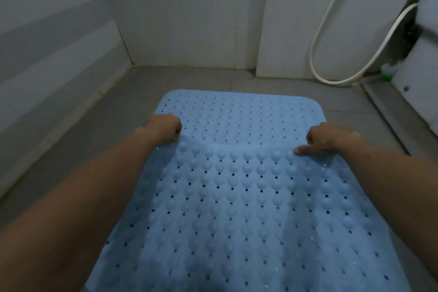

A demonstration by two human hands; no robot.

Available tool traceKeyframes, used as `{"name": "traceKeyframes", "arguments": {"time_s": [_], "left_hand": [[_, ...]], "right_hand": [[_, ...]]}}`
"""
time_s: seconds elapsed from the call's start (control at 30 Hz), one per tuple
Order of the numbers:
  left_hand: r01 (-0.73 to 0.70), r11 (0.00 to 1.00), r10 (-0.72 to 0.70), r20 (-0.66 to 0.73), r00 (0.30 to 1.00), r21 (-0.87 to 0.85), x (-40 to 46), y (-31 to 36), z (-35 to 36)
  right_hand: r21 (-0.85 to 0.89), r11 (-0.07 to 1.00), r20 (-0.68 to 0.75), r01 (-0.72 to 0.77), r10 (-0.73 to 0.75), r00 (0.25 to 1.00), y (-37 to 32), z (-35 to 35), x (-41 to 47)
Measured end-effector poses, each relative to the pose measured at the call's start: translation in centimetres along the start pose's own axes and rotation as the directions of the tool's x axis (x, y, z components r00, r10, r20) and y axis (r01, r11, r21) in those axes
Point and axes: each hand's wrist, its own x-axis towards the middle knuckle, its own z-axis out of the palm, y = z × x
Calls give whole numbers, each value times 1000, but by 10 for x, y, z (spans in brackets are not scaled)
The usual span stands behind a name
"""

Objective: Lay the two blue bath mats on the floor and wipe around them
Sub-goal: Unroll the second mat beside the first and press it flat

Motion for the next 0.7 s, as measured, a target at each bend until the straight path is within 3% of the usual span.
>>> {"name": "traceKeyframes", "arguments": {"time_s": [0.1,0.27,0.37,0.47,0.57,0.7], "left_hand": [[52,983,-47,-31,998,176,9,6,31],[146,965,-124,-113,986,216,12,2,70],[161,987,-153,-247,957,14,-4,28,100],[143,969,-166,-105,980,-201,-30,64,126],[111,954,-104,38,994,-277,-45,73,156],[108,954,-110,9,994,-278,-53,67,175]], "right_hand": [[9,999,-59,-35,36,998,12,28,6],[-92,993,-197,-75,56,979,-3,62,17],[68,997,-298,-37,55,953,-23,82,13],[223,974,-291,47,21,956,-62,119,1],[282,959,-184,5,49,982,-101,156,-8],[291,952,-229,-92,163,960,-121,179,-15]]}}
